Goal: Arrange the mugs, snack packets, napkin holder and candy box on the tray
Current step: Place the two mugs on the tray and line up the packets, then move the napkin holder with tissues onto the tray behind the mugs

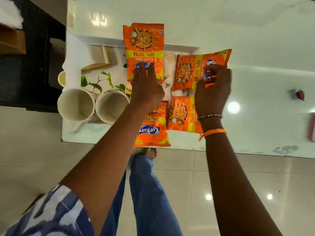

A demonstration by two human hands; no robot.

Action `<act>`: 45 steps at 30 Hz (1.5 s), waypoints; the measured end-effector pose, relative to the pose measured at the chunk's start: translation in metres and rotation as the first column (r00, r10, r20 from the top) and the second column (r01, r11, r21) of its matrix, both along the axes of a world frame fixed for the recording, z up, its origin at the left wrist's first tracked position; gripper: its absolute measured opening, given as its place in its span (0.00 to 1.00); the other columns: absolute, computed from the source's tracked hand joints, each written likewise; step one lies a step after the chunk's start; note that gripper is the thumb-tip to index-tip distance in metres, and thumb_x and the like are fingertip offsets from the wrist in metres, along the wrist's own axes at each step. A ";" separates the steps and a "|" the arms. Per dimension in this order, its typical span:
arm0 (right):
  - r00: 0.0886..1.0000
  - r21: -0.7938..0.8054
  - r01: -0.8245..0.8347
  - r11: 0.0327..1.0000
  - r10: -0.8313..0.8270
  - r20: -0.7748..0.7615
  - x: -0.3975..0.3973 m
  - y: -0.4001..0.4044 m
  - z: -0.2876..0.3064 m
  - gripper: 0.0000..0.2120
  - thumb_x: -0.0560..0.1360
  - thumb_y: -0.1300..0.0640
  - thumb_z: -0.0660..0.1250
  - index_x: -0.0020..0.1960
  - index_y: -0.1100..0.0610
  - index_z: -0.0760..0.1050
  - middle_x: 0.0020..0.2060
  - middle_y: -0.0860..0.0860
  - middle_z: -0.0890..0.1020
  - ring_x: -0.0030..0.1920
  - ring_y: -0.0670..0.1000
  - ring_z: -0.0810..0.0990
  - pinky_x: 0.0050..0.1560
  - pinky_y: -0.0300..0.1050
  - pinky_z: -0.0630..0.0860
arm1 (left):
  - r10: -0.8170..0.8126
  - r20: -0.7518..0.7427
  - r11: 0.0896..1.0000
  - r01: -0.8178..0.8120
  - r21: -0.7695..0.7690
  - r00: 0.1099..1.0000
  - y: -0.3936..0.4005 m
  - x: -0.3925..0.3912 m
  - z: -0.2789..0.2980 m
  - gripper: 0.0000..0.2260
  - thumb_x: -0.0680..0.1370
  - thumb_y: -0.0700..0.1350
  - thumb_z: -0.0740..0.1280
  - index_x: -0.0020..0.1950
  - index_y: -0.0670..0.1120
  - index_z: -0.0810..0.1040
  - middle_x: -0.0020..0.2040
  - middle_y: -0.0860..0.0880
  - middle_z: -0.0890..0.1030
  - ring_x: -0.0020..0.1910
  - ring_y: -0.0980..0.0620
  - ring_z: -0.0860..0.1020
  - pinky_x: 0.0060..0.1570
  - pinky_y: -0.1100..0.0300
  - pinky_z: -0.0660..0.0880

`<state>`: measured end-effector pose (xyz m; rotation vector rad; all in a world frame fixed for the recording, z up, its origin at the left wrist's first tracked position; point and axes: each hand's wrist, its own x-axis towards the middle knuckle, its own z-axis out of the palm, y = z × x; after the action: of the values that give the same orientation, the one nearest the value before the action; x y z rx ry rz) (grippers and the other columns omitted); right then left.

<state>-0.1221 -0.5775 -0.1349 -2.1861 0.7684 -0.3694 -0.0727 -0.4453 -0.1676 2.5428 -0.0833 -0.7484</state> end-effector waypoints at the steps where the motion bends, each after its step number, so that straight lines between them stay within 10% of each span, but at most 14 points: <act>1: 0.995 0.042 -0.096 0.994 0.098 -0.026 0.004 0.013 -0.002 0.12 0.69 0.71 0.61 0.51 0.66 0.75 0.50 0.63 0.78 0.50 0.57 0.78 0.49 0.43 0.74 | 0.049 -0.003 0.999 -0.049 0.015 0.999 0.004 0.006 0.001 0.30 0.78 0.45 0.60 0.75 0.46 0.49 0.77 0.40 0.48 0.76 0.38 0.46 0.73 0.44 0.50; 6: 0.835 0.203 -0.418 0.886 0.462 -0.297 0.028 0.053 -0.024 0.23 0.72 0.72 0.57 0.66 0.61 0.69 0.69 0.60 0.67 0.71 0.57 0.65 0.66 0.39 0.60 | 0.050 -0.111 0.996 -0.040 0.084 0.993 0.014 0.030 0.005 0.29 0.78 0.44 0.61 0.75 0.50 0.51 0.77 0.39 0.45 0.75 0.36 0.50 0.73 0.45 0.55; 18: 0.817 0.154 -0.374 0.914 0.404 -0.412 0.031 0.048 -0.033 0.24 0.74 0.71 0.56 0.69 0.60 0.65 0.74 0.57 0.61 0.74 0.54 0.59 0.69 0.38 0.55 | -0.095 -0.106 0.991 0.084 -0.101 0.990 0.009 0.029 0.009 0.27 0.77 0.36 0.59 0.75 0.46 0.54 0.77 0.41 0.50 0.74 0.41 0.58 0.70 0.49 0.62; 26: 0.904 0.254 -0.312 0.915 0.369 -0.218 0.039 0.101 -0.001 0.20 0.71 0.74 0.55 0.60 0.65 0.73 0.61 0.61 0.77 0.62 0.58 0.75 0.65 0.45 0.69 | 0.153 -0.102 0.931 -0.179 -0.319 0.983 0.063 0.031 0.051 0.24 0.77 0.37 0.59 0.73 0.46 0.60 0.76 0.44 0.59 0.75 0.48 0.58 0.66 0.65 0.54; 31: 0.902 0.380 -0.323 0.867 0.403 -0.154 0.065 0.177 0.026 0.15 0.72 0.72 0.57 0.53 0.64 0.77 0.51 0.59 0.82 0.52 0.56 0.80 0.55 0.43 0.74 | 0.413 -0.132 0.777 -0.424 -0.465 0.901 0.147 0.036 0.081 0.19 0.78 0.37 0.59 0.67 0.50 0.69 0.67 0.53 0.68 0.66 0.55 0.68 0.66 0.57 0.68; 37: 0.842 0.440 -0.447 0.779 0.532 -0.086 0.110 0.290 0.051 0.11 0.73 0.69 0.59 0.51 0.61 0.78 0.48 0.56 0.83 0.44 0.49 0.78 0.46 0.35 0.73 | 0.598 -0.095 0.665 -0.559 -0.495 0.796 0.264 0.057 0.102 0.16 0.78 0.40 0.60 0.63 0.54 0.72 0.66 0.52 0.70 0.59 0.59 0.72 0.51 0.73 0.68; 41: 0.818 0.386 -0.497 0.778 0.568 -0.091 0.147 0.355 0.056 0.12 0.72 0.69 0.61 0.52 0.60 0.77 0.52 0.57 0.81 0.47 0.47 0.76 0.47 0.23 0.68 | 0.697 -0.067 0.599 -0.632 -0.491 0.713 0.330 0.080 0.103 0.15 0.77 0.37 0.61 0.61 0.52 0.72 0.65 0.49 0.72 0.58 0.57 0.73 0.45 0.82 0.68; 45: 0.773 0.161 -0.576 0.801 0.598 -0.210 0.173 0.392 0.043 0.22 0.68 0.66 0.66 0.61 0.58 0.71 0.60 0.60 0.73 0.61 0.58 0.71 0.63 0.44 0.66 | 0.726 -0.125 0.574 -0.695 -0.433 0.677 0.374 0.101 0.090 0.16 0.78 0.39 0.61 0.64 0.51 0.70 0.66 0.50 0.72 0.62 0.56 0.72 0.52 0.72 0.68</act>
<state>0.0513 -0.1854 -0.0920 -2.2764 0.1789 0.2660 0.0280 -0.0714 -0.0772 1.8812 0.6545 -0.2564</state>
